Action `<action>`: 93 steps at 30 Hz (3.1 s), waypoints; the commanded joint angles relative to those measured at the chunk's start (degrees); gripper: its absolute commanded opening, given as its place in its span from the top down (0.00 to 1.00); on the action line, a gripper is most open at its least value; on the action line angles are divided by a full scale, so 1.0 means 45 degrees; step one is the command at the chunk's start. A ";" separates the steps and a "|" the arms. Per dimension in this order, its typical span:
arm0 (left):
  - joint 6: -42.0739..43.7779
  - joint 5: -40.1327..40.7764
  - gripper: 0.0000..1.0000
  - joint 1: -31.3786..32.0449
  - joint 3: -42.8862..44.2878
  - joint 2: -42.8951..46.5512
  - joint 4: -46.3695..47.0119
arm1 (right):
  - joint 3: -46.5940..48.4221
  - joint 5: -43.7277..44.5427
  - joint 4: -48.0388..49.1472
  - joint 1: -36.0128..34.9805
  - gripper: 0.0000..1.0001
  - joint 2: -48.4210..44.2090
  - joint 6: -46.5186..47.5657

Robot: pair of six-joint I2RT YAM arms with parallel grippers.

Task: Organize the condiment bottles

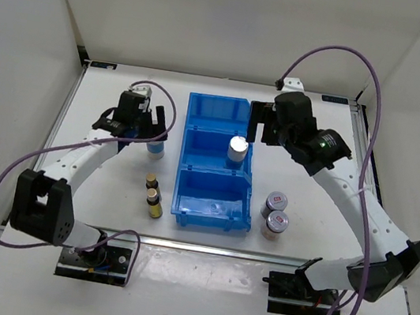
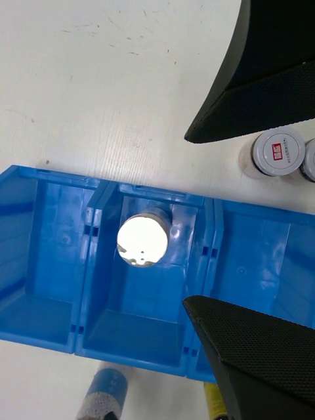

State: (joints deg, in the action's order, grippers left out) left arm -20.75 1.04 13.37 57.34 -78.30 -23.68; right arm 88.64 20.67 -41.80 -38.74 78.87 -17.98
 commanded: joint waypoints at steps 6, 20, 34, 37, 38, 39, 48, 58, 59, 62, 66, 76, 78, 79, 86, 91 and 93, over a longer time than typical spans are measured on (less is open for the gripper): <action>0.0276 0.0819 0.00 0.0154 0.2043 -0.1486 -0.1046 | -0.1141 0.0232 0.0129 -0.0024 0.00 -0.1099 0.0654; 0.0393 0.2188 0.77 0.0817 0.3914 -0.1566 -0.2334 | -0.1983 0.0816 -0.0240 -0.0024 0.00 -0.2117 0.0889; 0.0238 0.2367 0.89 0.4997 0.7218 -0.0588 -0.3272 | -0.3017 0.2244 -0.3014 -0.0024 0.00 -0.5554 0.0012; -0.0172 0.2212 0.89 0.5408 0.7218 -0.1172 -0.3272 | -0.3331 0.2380 -0.3289 -0.0024 0.00 -0.5828 0.0011; -0.0289 0.2017 0.89 0.5583 0.7218 -0.1464 -0.3272 | -0.3485 0.2380 -0.3444 -0.0024 0.00 -0.5828 -0.0105; -0.0291 0.2015 0.89 0.5585 0.7218 -0.1602 -0.3137 | -0.3487 0.2380 -0.3581 -0.0024 0.00 -0.5828 -0.0107; -0.0544 0.2015 0.89 0.5897 0.6515 -0.3534 -0.1925 | -0.3487 0.2380 -0.3699 -0.0024 0.00 -0.5594 -0.0224; -0.1208 0.2131 0.12 0.5780 0.6750 -0.4709 -0.1808 | -0.3858 0.2126 -0.3699 -0.0024 0.00 -0.5865 -0.0224; -0.1208 0.2326 0.01 0.5780 0.6750 -0.4709 -0.1808 | -0.3974 0.2126 -0.3699 -0.0024 0.00 -0.5867 -0.0224; -0.1208 0.3357 0.01 0.5663 0.7177 -0.4067 -0.2469 | -0.3975 0.2126 -0.3815 -0.0024 0.00 -0.5984 -0.0224; -0.0351 0.5274 0.01 0.5663 0.7511 -0.2019 -0.3661 | -0.4092 0.2126 -0.3816 -0.0024 0.00 -0.6100 -0.0224; -0.0953 0.2762 0.01 0.4549 0.3900 0.3708 -0.6531 | -0.4755 0.1620 -0.3582 -0.0024 0.00 -0.6218 -0.0340; -0.1343 0.2466 0.01 0.4549 0.3297 0.3885 -0.7214 | -0.5087 0.1501 -0.3582 -0.0024 0.00 -0.6354 -0.0554; -0.1674 0.2175 0.01 0.4549 0.3080 0.4078 -0.7643 | -0.5398 0.1347 -0.3582 -0.0024 0.00 -0.6510 -0.0730; -0.2126 0.2172 0.01 0.4432 0.1732 0.4257 -0.8213 | -0.5440 0.1091 -0.3582 -0.0024 0.00 -0.6824 -0.0849; -0.2360 0.1763 0.01 0.4179 0.1438 0.3670 -0.8351 | -0.5596 0.1091 -0.3699 -0.0024 0.00 -0.5985 -0.0965; -0.2361 0.1645 0.01 0.4043 0.1261 0.3670 -0.8351 | -0.5596 0.1227 -0.3699 -0.0024 0.00 -0.5673 -0.0966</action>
State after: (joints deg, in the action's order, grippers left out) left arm -30.33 10.55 32.56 63.96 -61.95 -60.31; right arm 63.18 25.78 -58.63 -38.74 51.55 -21.26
